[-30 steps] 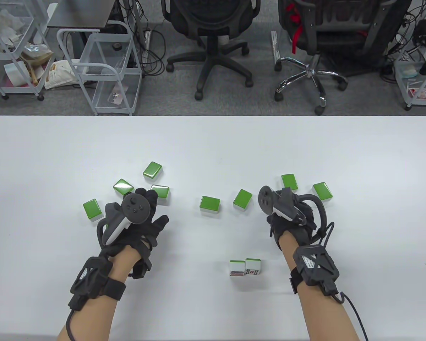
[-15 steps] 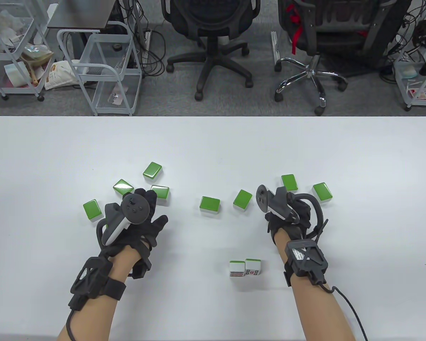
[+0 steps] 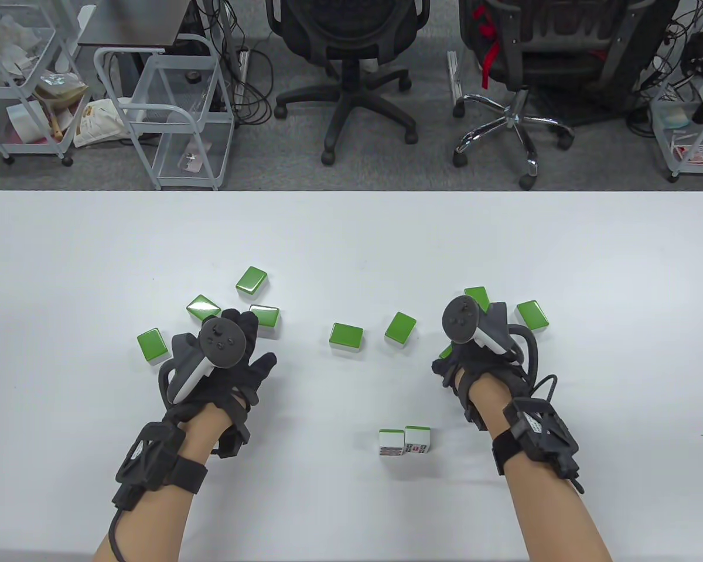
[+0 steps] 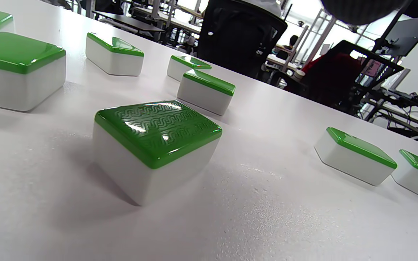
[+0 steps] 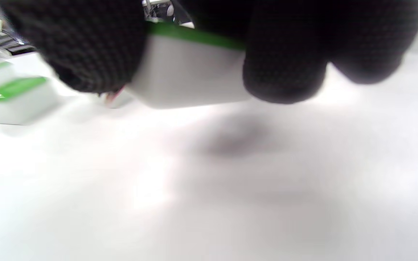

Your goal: Stand mahjong tiles upright in a row

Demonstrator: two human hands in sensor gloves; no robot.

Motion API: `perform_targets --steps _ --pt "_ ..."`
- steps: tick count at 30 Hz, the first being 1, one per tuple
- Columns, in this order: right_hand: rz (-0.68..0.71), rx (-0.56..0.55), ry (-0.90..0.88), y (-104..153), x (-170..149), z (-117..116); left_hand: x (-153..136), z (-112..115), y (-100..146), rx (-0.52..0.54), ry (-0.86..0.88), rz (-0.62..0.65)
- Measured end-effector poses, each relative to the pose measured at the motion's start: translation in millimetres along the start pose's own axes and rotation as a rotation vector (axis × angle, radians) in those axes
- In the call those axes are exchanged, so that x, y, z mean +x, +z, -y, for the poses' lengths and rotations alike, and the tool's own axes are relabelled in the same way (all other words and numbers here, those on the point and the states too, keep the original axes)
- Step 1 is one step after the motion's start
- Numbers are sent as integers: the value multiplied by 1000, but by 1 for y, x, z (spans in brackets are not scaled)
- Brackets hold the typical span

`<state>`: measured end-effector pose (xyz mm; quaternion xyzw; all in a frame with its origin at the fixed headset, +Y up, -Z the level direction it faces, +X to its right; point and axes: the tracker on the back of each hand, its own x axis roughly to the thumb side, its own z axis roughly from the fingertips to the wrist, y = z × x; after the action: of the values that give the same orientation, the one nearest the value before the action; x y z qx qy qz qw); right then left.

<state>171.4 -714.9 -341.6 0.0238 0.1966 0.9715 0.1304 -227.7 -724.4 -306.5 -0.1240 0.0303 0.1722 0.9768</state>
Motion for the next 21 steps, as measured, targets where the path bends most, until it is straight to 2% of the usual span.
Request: perform_targets --steps 1,5,12,15,21 --pt "30 74 -37 8 -1 0 0 0 0 0 0 1" --pt "109 236 -147 29 -6 -10 0 0 0 1 -1 4" --pt "216 417 -75 45 2 -38 1 1 1 -6 -10 4" --pt "228 435 -36 43 6 -48 1 1 2 -7 -9 4" --pt "229 448 -97 39 2 -44 1 2 1 -13 -15 4"
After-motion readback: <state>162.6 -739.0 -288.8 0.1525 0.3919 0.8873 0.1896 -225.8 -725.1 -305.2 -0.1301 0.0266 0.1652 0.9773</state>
